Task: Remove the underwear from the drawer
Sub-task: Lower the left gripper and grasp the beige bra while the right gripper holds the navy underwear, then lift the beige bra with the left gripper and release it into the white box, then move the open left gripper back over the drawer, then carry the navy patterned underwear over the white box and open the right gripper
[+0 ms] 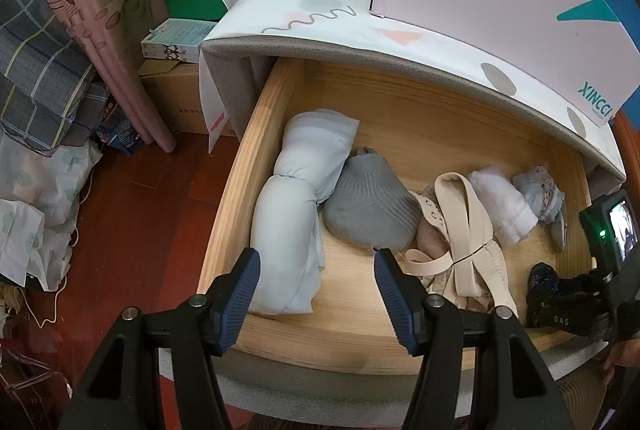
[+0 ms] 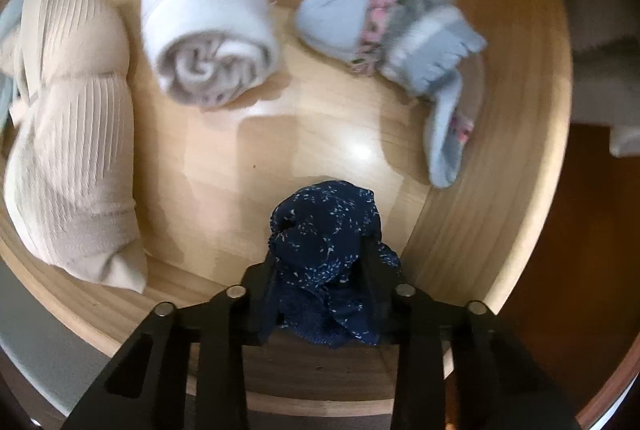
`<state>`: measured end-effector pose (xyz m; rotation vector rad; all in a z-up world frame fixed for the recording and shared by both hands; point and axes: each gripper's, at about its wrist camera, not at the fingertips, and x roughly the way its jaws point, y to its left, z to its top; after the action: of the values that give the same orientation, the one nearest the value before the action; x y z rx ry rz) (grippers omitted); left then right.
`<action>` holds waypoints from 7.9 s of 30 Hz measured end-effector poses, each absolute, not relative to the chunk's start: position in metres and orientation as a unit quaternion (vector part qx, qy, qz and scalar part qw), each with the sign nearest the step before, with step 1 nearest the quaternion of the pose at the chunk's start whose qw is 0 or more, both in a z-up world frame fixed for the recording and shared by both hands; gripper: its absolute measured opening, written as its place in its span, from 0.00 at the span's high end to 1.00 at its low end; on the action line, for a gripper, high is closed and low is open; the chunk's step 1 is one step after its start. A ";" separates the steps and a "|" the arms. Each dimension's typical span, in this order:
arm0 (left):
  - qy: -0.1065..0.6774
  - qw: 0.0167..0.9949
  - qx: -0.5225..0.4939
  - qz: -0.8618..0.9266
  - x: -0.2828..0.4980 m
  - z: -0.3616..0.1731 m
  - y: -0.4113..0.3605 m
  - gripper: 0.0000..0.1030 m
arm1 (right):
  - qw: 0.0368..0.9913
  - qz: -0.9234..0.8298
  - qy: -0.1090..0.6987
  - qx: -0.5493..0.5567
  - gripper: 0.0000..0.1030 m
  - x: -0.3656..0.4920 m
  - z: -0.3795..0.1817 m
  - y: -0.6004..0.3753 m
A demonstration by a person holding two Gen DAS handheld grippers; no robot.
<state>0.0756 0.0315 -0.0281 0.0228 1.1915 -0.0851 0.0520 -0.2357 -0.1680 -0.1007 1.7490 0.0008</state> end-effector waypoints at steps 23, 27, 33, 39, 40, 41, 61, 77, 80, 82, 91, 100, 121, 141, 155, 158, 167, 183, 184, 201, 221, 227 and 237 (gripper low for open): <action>0.640 0.762 -0.035 -0.093 0.083 -0.040 -0.007 0.41 | 0.650 0.023 0.747 0.138 0.81 0.049 -0.181 -0.315; 0.646 0.756 -0.024 -0.102 0.085 -0.034 -0.035 0.41 | 0.651 0.020 0.747 0.134 0.81 0.047 -0.171 -0.285; 0.660 0.741 -0.039 -0.115 0.091 -0.034 -0.070 0.39 | 0.651 0.020 0.746 0.141 0.81 0.045 -0.162 -0.282; 0.693 0.715 -0.019 -0.098 0.099 -0.057 -0.091 0.34 | 0.652 0.022 0.745 0.141 0.81 0.044 -0.155 -0.285; 0.696 0.711 -0.019 -0.093 0.100 -0.060 -0.093 0.34 | 0.652 0.022 0.745 0.141 0.81 0.044 -0.154 -0.284; 0.702 0.707 -0.021 -0.085 0.101 -0.065 -0.093 0.34 | 0.652 0.022 0.745 0.141 0.81 0.043 -0.154 -0.285; 0.721 0.692 -0.007 -0.032 0.105 -0.126 -0.122 0.28 | 0.651 0.021 0.747 0.134 0.80 0.046 -0.154 -0.281; 0.719 0.691 0.030 -0.060 0.104 -0.139 -0.147 0.43 | 0.650 0.019 0.747 0.134 0.80 0.050 -0.158 -0.277; 0.717 0.693 0.032 -0.067 0.102 -0.136 -0.146 0.46 | 0.651 0.019 0.747 0.136 0.80 0.050 -0.159 -0.279; 0.715 0.695 0.031 -0.071 0.098 -0.132 -0.146 0.46 | 0.651 0.020 0.747 0.135 0.80 0.051 -0.159 -0.280; 0.686 0.720 0.048 -0.098 0.084 -0.087 -0.150 0.46 | 0.651 0.019 0.748 0.128 0.80 0.052 -0.160 -0.278; 0.637 0.755 0.096 -0.122 0.063 -0.049 -0.139 0.46 | 0.651 0.019 0.748 0.125 0.80 0.052 -0.160 -0.276; 0.478 0.846 0.144 -0.188 0.039 0.095 -0.113 0.46 | 0.652 0.016 0.748 0.120 0.80 0.052 -0.156 -0.269; 0.357 0.904 0.171 -0.163 0.190 0.194 -0.115 0.46 | 0.653 0.014 0.748 0.117 0.80 0.051 -0.154 -0.268; 0.473 0.853 0.181 -0.126 0.264 0.098 -0.123 0.42 | 0.653 0.013 0.750 0.104 0.79 0.053 -0.152 -0.256; 0.482 0.849 0.176 -0.126 0.267 0.093 -0.120 0.39 | 0.652 0.013 0.750 0.107 0.79 0.054 -0.151 -0.255; 0.453 0.865 0.170 -0.133 0.248 0.120 -0.122 0.38 | 0.652 0.012 0.751 0.101 0.79 0.055 -0.152 -0.254; 0.422 0.887 0.153 -0.104 0.138 0.136 -0.044 0.37 | 0.668 0.002 0.740 0.082 0.80 0.056 -0.142 -0.245; 0.430 0.885 0.150 -0.097 0.131 0.127 -0.038 0.37 | 0.670 0.000 0.738 0.079 0.80 0.056 -0.140 -0.245; 0.502 0.858 0.107 -0.030 0.063 -0.005 -0.014 0.37 | 0.727 -0.024 0.685 0.053 0.80 0.060 -0.097 -0.241; 0.501 0.864 0.042 -0.039 0.064 -0.007 0.004 0.37 | 0.806 0.003 0.589 0.057 0.80 0.055 0.008 -0.251; 0.498 0.865 0.044 -0.038 0.063 -0.007 0.003 0.37 | 0.828 0.011 0.557 0.057 0.80 0.060 0.053 -0.258; 0.497 0.866 0.039 -0.039 0.063 -0.006 0.005 0.37 | 0.872 0.022 0.487 0.041 0.80 0.077 0.142 -0.251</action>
<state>0.0627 0.0052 -0.0060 0.0808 1.0413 -0.0824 0.0771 -0.2513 0.1419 0.0865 1.0174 0.0467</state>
